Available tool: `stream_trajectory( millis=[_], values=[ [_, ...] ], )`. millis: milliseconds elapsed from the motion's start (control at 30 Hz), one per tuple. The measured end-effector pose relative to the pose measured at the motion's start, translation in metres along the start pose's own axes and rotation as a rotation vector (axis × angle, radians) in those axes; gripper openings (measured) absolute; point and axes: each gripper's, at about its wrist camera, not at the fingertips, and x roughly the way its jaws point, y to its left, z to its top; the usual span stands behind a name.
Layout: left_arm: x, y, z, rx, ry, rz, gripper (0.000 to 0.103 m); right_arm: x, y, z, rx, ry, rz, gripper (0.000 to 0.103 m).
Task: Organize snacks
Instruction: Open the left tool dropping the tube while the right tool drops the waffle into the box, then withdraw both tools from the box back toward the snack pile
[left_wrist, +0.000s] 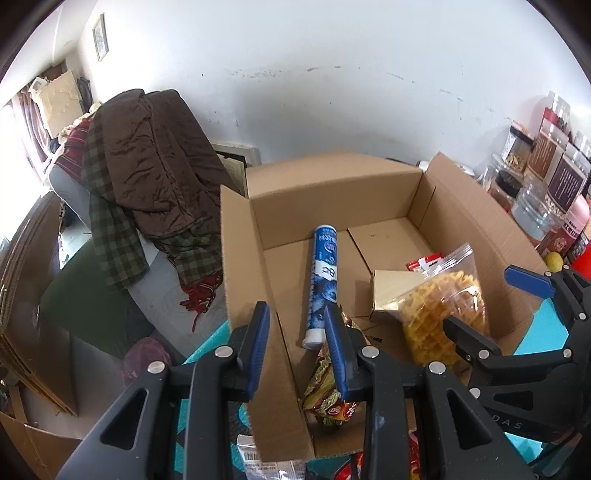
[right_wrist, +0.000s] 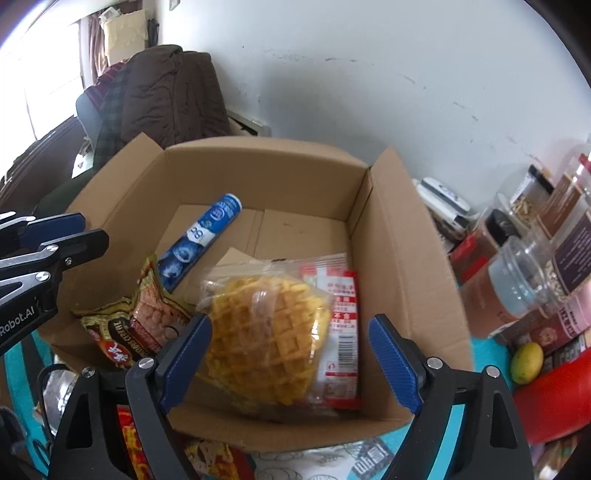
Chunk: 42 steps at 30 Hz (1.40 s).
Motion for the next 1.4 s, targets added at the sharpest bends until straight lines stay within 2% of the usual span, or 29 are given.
stream_trajectory(
  millis=[333, 733, 1133, 1167, 1200, 1233, 1267, 1300, 1400],
  values=[
    [-0.041, 0.003, 0.006, -0.009, -0.075, -0.005, 0.03, -0.043, -0.001, 0.007, 0.013, -0.089, -0.017, 0.088],
    [-0.096, 0.005, 0.002, -0.02, -0.166, 0.011, 0.03, -0.114, 0.004, 0.009, 0.012, -0.233, -0.018, 0.09],
    [-0.142, 0.012, -0.015, -0.033, -0.238, 0.033, 0.031, -0.173, 0.014, -0.007, 0.015, -0.352, 0.001, 0.094],
    [-0.146, 0.012, -0.017, -0.034, -0.24, 0.029, 0.034, -0.177, 0.015, -0.01, 0.016, -0.361, 0.003, 0.095],
    [-0.148, 0.013, -0.018, -0.034, -0.242, 0.027, 0.049, -0.182, 0.016, -0.013, 0.016, -0.372, 0.005, 0.096],
    [-0.153, 0.013, -0.021, -0.037, -0.249, 0.022, 0.058, -0.186, 0.017, -0.015, 0.016, -0.376, 0.006, 0.096],
    [-0.156, 0.012, -0.023, -0.039, -0.257, 0.02, 0.077, -0.19, 0.018, -0.017, 0.015, -0.383, 0.007, 0.096],
    [-0.161, 0.012, -0.027, -0.044, -0.274, 0.016, 0.086, -0.194, 0.019, -0.02, 0.014, -0.391, 0.009, 0.096],
    [-0.176, 0.011, -0.035, -0.042, -0.311, 0.03, 0.088, -0.205, 0.021, -0.028, 0.011, -0.409, 0.007, 0.097]
  ],
)
